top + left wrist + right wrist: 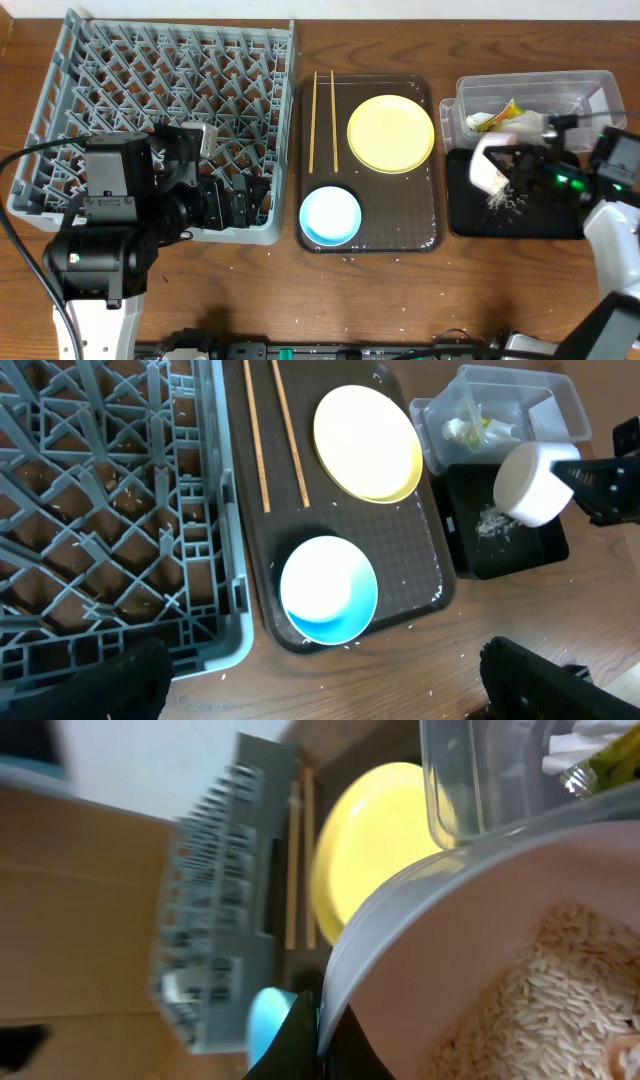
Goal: Sort waste into correct bins and load items into the dishwasher
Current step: 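Tip the pink bowl over the black tray to dump the rice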
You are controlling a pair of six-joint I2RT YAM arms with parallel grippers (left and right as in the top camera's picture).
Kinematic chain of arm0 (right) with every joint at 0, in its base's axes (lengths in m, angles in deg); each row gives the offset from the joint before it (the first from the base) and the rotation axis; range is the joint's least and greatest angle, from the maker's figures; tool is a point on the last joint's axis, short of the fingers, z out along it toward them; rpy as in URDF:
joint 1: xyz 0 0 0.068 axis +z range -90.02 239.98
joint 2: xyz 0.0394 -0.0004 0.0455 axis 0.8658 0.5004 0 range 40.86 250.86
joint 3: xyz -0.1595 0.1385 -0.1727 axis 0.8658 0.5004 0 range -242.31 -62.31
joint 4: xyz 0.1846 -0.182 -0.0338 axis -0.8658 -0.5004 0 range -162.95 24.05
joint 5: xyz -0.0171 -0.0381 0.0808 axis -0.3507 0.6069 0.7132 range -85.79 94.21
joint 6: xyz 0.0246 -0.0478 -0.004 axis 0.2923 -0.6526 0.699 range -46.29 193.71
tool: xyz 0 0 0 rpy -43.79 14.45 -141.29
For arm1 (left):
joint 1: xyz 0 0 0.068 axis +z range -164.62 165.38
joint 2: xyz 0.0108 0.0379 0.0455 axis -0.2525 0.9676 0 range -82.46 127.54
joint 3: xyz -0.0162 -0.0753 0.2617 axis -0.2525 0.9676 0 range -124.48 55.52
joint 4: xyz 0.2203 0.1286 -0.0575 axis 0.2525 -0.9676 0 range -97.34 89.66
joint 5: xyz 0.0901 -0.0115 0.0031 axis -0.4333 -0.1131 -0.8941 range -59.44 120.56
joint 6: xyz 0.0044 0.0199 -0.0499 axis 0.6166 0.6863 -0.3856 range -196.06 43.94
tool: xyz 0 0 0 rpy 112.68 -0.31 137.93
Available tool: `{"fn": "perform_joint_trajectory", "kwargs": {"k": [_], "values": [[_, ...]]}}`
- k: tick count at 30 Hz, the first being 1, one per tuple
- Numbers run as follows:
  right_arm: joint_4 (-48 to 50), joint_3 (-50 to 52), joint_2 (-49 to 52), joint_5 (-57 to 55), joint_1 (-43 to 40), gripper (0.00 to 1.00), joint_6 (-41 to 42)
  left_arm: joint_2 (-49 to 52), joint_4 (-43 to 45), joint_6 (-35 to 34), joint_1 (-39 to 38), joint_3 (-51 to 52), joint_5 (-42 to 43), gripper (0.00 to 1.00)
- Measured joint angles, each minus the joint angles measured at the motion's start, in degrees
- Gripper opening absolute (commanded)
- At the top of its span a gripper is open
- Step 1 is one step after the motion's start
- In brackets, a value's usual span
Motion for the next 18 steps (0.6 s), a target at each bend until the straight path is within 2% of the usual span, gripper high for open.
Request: {"fn": "perform_joint_trajectory", "kwargs": {"k": [5,10,18], "values": [[0.7,2.2,2.0,9.1,-5.3,0.01,-0.4,0.0,0.0,0.0,0.0,0.0,0.0,0.99],[5.3,6.5,3.7,14.3,-10.2,0.01,-0.8,0.0,0.0,0.0,0.0,0.0,0.0,0.99],[8.3,7.9,4.2,21.1,-13.1,0.01,-1.0,0.0,0.0,0.0,0.0,0.0,0.0,0.99]]}}
